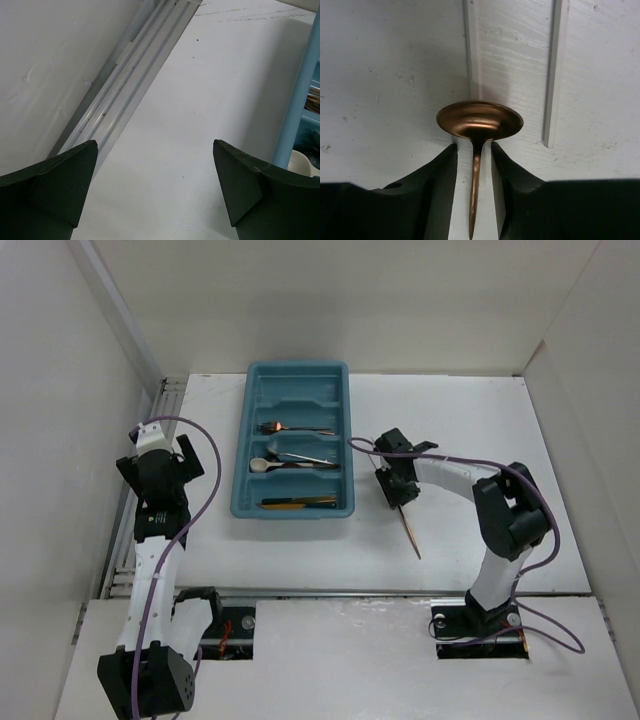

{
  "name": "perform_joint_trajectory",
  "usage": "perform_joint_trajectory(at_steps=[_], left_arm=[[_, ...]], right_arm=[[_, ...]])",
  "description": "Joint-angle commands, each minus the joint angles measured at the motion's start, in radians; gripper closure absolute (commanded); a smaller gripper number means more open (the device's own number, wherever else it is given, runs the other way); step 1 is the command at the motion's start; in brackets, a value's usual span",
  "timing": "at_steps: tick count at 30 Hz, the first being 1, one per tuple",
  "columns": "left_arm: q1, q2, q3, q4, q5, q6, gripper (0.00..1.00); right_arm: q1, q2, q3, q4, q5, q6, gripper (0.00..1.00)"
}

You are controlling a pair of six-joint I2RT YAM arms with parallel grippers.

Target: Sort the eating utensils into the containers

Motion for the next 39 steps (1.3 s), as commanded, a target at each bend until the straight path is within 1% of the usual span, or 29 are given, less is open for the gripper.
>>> perform_joint_trajectory(at_steps=[1, 2, 5, 8, 10, 11, 12, 13, 14, 15, 16, 18, 19, 20, 23, 26, 28, 32, 33, 36, 38, 39], left_arm=[[0.003, -0.022, 0.003, 0.053, 0.018, 0.007, 0.0], [0.003, -0.022, 0.003, 0.053, 0.018, 0.007, 0.0], [0.003, -0.022, 0.003, 0.053, 0.009, 0.007, 0.0], [0.003, -0.022, -0.006, 0.062, 0.0, 0.007, 0.0], [0.003, -0.022, -0.006, 0.062, -0.001, 0.007, 0.0], [0.003, -0.022, -0.006, 0.062, -0.001, 0.007, 0.0], [0.003, -0.022, -0.006, 0.071, 0.009, 0.007, 0.0], [0.003, -0.022, -0.015, 0.071, 0.009, 0.007, 0.0], [0.003, -0.022, -0.015, 0.071, 0.009, 0.007, 0.0], [0.003, -0.022, -0.015, 0.08, 0.009, 0.007, 0.0], [0.003, -0.022, -0.015, 0.08, 0.009, 0.007, 0.0], [0.003, -0.022, -0.015, 0.08, 0.009, 0.016, 0.0], [0.003, -0.022, -0.015, 0.08, 0.009, 0.016, 0.0], [0.003, -0.022, -0.015, 0.08, 0.0, 0.016, 0.0], [0.003, -0.022, -0.015, 0.08, -0.001, 0.026, 0.0], [0.003, -0.022, -0.015, 0.08, -0.001, 0.026, 0.0], [0.003, -0.022, -0.015, 0.08, -0.001, 0.026, 0.0], [0.003, -0.022, -0.015, 0.089, -0.001, 0.026, 0.0], [0.003, -0.022, -0.024, 0.089, -0.001, 0.026, 0.0], [0.003, -0.022, -0.024, 0.089, -0.001, 0.026, 0.0], [0.003, -0.022, -0.024, 0.089, -0.001, 0.026, 0.0], [0.003, -0.022, -0.024, 0.089, -0.001, 0.026, 0.0]], right_arm=[[0.017, -0.014, -0.05, -0.003, -0.03, 0.029, 0.61], [0.017, -0.028, -0.066, -0.03, -0.03, 0.029, 0.57], [0.017, -0.097, -0.121, -0.088, -0.03, 0.052, 0.53], [0.017, -0.146, -0.172, -0.133, -0.03, 0.072, 0.53], [0.017, -0.171, -0.195, -0.153, -0.03, 0.09, 0.56], [0.017, -0.171, -0.208, -0.153, -0.03, 0.09, 0.58], [0.017, -0.171, -0.208, -0.153, -0.03, 0.09, 0.64], [0.017, -0.171, -0.208, -0.153, -0.03, 0.099, 0.69], [0.017, -0.171, -0.196, -0.153, -0.019, 0.108, 0.76], [0.017, -0.153, -0.183, -0.153, -0.019, 0.109, 0.76], [0.017, -0.142, -0.183, -0.153, -0.019, 0.109, 0.82], [0.017, -0.122, -0.183, -0.153, -0.03, 0.109, 0.89], [0.017, -0.111, -0.195, -0.153, -0.039, 0.109, 0.98], [0.017, -0.111, -0.195, -0.153, -0.048, 0.109, 1.0], [0.027, -0.146, -0.205, -0.164, -0.048, 0.127, 1.0], [0.027, -0.214, -0.205, -0.197, -0.003, 0.153, 1.0], [0.037, -0.273, -0.176, -0.221, 0.027, 0.182, 1.0], [0.076, -0.364, -0.108, -0.293, 0.172, 0.245, 1.0], [0.076, -0.376, -0.096, -0.313, 0.188, 0.257, 1.0], [0.085, -0.406, -0.073, -0.313, 0.22, 0.257, 1.0], [0.099, -0.427, -0.045, -0.282, 0.229, 0.216, 1.0], [0.108, -0.427, -0.027, -0.264, 0.266, 0.184, 1.0]])
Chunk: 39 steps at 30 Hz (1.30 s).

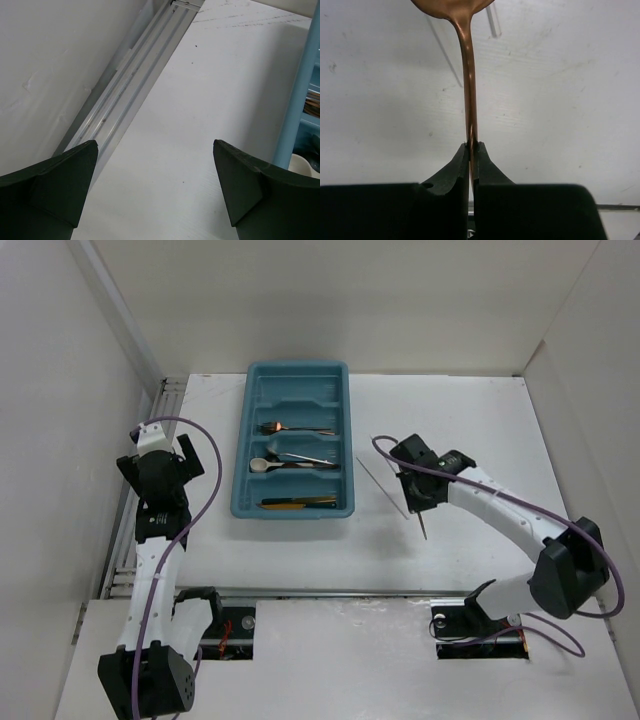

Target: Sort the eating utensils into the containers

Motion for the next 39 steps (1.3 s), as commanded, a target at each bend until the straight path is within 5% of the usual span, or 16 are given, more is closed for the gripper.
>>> perform_joint_trajectory(at_steps=[1, 5, 13, 20, 25, 26, 27, 33, 39], left_arm=[[0.003, -0.02, -0.007, 0.044, -0.008, 0.007, 0.0], [0.003, -0.029, -0.007, 0.053, -0.008, 0.007, 0.0], [0.003, -0.053, 0.003, -0.026, -0.017, -0.027, 0.0], [0.003, -0.091, 0.013, -0.047, -0.058, -0.005, 0.0], [0.003, -0.082, 0.013, -0.047, -0.034, -0.005, 0.0], [0.003, -0.073, 0.013, -0.047, -0.034, -0.005, 0.0], [0.003, -0.063, 0.013, -0.047, -0.023, -0.005, 0.0], [0.003, -0.045, 0.033, -0.019, 0.0, -0.005, 0.0], [0.003, -0.036, 0.033, -0.019, 0.0, -0.005, 0.0]], right_arm=[[0.052, -0.023, 0.117, 0.063, 0.113, -0.066, 1.0], [0.1, 0.083, 0.309, 0.238, 0.197, -0.305, 1.0], [0.201, 0.59, 0.76, 0.594, 0.176, -0.783, 1.0], [0.286, 0.744, 0.833, 0.68, 0.118, -0.848, 1.0], [0.286, 0.712, 0.761, 0.728, 0.044, -0.848, 0.61], [0.286, 0.712, 0.761, 0.711, 0.044, -0.848, 0.39], [0.286, 0.701, 0.771, 0.701, 0.044, -0.848, 0.32], [0.257, 0.591, 0.765, 0.584, 0.185, -0.722, 0.19], [-0.071, 0.47, 0.597, 0.371, -0.143, -0.452, 0.19]])
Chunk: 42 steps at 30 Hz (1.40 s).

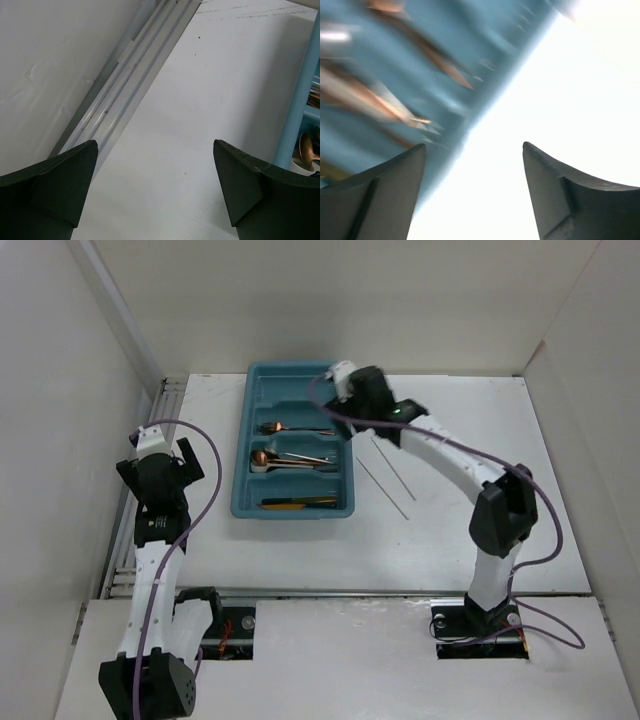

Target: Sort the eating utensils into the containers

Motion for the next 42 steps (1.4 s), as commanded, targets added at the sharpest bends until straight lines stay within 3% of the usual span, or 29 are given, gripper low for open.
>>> perform_joint_trajectory(at_steps=[1, 7, 13, 17, 18, 21, 22, 27, 32, 38, 42], left_arm=[[0.003, 0.007, 0.033, 0.041, 0.006, -0.003, 0.0], [0.003, 0.017, 0.044, 0.041, 0.026, -0.003, 0.0], [0.003, 0.026, 0.064, 0.041, 0.017, -0.003, 0.0], [0.003, 0.026, 0.064, 0.031, 0.017, -0.003, 0.0], [0.003, 0.026, 0.064, 0.031, 0.017, -0.003, 0.0], [0.003, 0.026, 0.073, 0.022, 0.017, 0.007, 0.0], [0.003, 0.026, 0.073, 0.022, 0.026, 0.019, 0.0], [0.003, 0.026, 0.091, 0.022, 0.106, 0.053, 0.01], [0.003, 0.017, 0.1, 0.033, 0.411, 0.102, 0.11], [-0.01, 0.066, 0.131, 0.053, 0.875, 0.09, 0.11], [-0.071, 0.153, 0.16, 0.146, 1.09, 0.029, 0.11]], right_arm=[[-0.221, -0.003, -0.048, -0.221, -0.081, 0.181, 0.16], [-0.284, 0.157, -0.031, -0.315, -0.091, 0.151, 0.1], [-0.306, 0.24, -0.085, -0.315, -0.091, 0.189, 0.23], [-0.306, 0.258, -0.062, -0.353, -0.101, 0.189, 0.44], [-0.306, 0.272, -0.045, -0.375, -0.101, 0.189, 0.56], [-0.306, 0.295, -0.015, -0.404, -0.101, 0.189, 0.75], [-0.306, 0.309, 0.002, -0.419, -0.101, 0.189, 0.98], [-0.317, 0.303, 0.002, -0.419, -0.101, 0.177, 1.0], [-0.326, 0.177, -0.016, -0.329, -0.137, 0.159, 1.0], [-0.326, -0.129, -0.114, -0.145, -0.128, 0.241, 1.0], [-0.266, -0.274, -0.182, -0.004, -0.157, 0.267, 1.0]])
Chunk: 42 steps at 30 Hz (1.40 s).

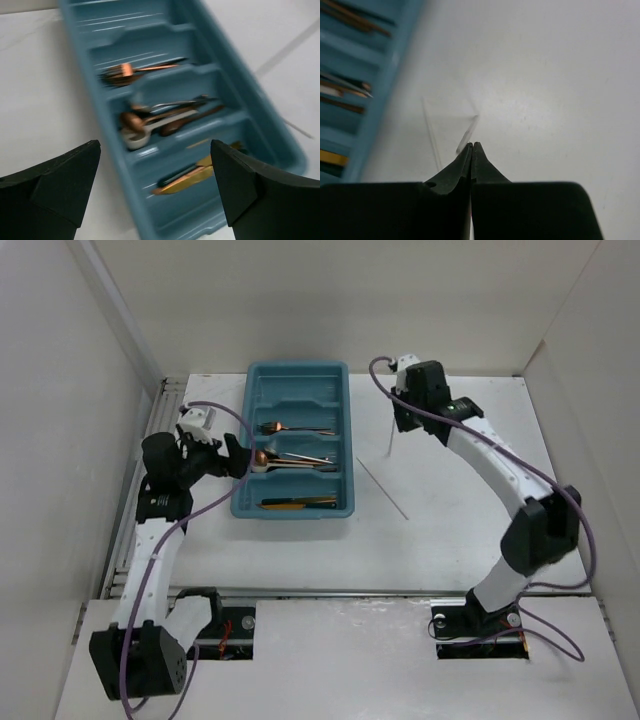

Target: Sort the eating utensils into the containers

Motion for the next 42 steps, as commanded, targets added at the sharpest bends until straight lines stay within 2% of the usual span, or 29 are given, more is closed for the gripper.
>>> perform_joint_trajectory(at_steps=[1, 2, 5, 6, 7, 9, 14, 18, 20, 23, 29, 33, 35, 37, 40, 42], left_arm=[[-0.054, 0.091, 0.074, 0.128, 0.308, -0.074, 0.11], [-0.096, 0.119, 0.112, 0.129, 0.328, -0.085, 0.11], [-0.183, 0.194, 0.166, 0.203, 0.374, -0.134, 0.11], [-0.203, 0.205, 0.176, 0.222, 0.375, -0.143, 0.11], [-0.223, 0.214, 0.186, 0.233, 0.375, -0.143, 0.11], [-0.266, 0.232, 0.215, 0.233, 0.356, -0.154, 0.11], [-0.275, 0.246, 0.235, 0.13, 0.263, -0.085, 0.11], [-0.275, 0.203, 0.222, 0.063, 0.18, -0.039, 0.11], [-0.275, 0.193, 0.199, 0.052, 0.151, -0.039, 0.11], [-0.275, 0.168, 0.199, 0.021, 0.099, -0.039, 0.11], [-0.275, 0.125, 0.148, -0.009, 0.005, -0.03, 0.09], [-0.257, 0.116, 0.127, -0.031, -0.064, -0.041, 0.09], [-0.239, 0.116, 0.127, -0.043, -0.188, -0.116, 0.11], [-0.172, 0.163, 0.127, -0.091, -0.227, -0.128, 0.17], [-0.093, 0.295, 0.177, -0.188, -0.248, -0.088, 0.2], [-0.081, 0.349, 0.203, -0.227, -0.233, -0.038, 0.21]], right_arm=[[0.063, -0.113, -0.009, 0.186, -0.026, 0.043, 1.0], [0.078, -0.134, -0.009, 0.203, -0.026, 0.054, 1.0], [0.142, -0.163, 0.0, 0.298, -0.159, 0.109, 1.0], [0.164, -0.163, 0.0, 0.317, -0.16, 0.12, 1.0], [0.201, -0.163, 0.026, 0.317, -0.087, 0.132, 1.0], [0.201, -0.136, 0.055, 0.273, -0.017, 0.169, 1.0], [0.083, -0.099, 0.079, 0.148, -0.057, 0.203, 1.0], [0.02, -0.059, 0.04, 0.062, -0.01, 0.226, 0.53], [0.02, 0.022, 0.06, 0.001, 0.017, 0.183, 0.49], [0.029, 0.129, 0.085, -0.134, -0.04, 0.111, 0.45], [0.112, 0.153, -0.098, -0.142, -0.071, 0.074, 0.33], [0.123, 0.177, -0.138, -0.108, -0.08, 0.12, 0.3], [0.114, 0.194, -0.138, -0.096, -0.08, 0.12, 0.3], [0.113, 0.206, -0.138, -0.087, -0.089, 0.12, 0.3], [0.113, 0.225, -0.161, -0.076, -0.089, 0.129, 0.31], [0.103, 0.225, -0.173, -0.067, -0.089, 0.129, 0.33]])
